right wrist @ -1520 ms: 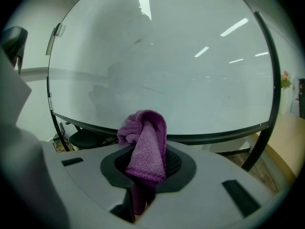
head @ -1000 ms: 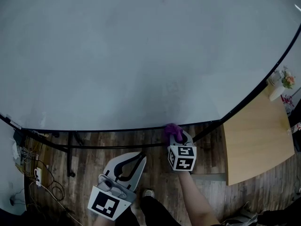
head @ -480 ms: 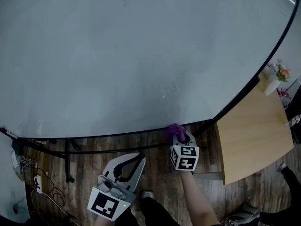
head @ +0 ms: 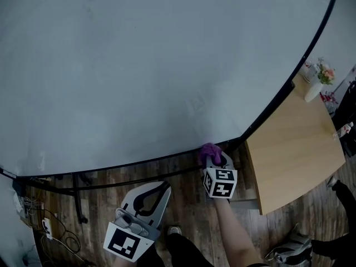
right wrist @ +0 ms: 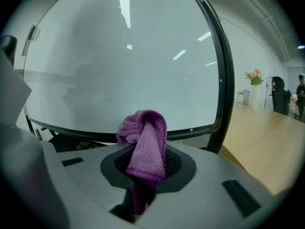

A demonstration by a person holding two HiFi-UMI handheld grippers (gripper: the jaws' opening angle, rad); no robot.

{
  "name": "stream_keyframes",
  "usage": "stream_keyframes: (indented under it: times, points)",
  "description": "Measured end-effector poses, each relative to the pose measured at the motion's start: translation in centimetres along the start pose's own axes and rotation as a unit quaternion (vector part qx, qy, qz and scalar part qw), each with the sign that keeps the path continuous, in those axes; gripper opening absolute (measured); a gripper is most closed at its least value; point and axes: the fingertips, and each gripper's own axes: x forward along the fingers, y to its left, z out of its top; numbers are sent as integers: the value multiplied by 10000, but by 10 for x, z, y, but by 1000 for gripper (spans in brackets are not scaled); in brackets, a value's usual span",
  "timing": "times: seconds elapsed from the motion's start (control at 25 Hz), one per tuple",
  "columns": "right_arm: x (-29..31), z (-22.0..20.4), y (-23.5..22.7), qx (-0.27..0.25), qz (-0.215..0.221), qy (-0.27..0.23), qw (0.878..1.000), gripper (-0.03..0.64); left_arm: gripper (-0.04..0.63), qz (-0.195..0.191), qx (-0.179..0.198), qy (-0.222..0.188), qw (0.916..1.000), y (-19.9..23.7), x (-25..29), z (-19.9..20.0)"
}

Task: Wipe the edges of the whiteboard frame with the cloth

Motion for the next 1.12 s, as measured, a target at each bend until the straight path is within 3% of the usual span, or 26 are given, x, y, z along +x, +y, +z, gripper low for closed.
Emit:
stream_keyframes:
  times: [0.24, 0.76, 1.0, 1.12]
  points:
    - [0, 2, -26, 344, -204, -32, 9992, 63, 18, -255, -30, 17, 9997, -14, 19, -2]
    - [0, 5, -78, 547, -548, -88, 9970, 63, 17, -603, 8, 107, 9981, -33, 50, -6]
    - [1, 6, -87, 344, -611, -97, 9975, 63, 17, -691, -4, 104, 9976, -34, 61, -6]
    - [2, 4, -103, 555, -766, -93, 9955, 63, 17, -735, -22, 114, 9972, -33, 66, -8]
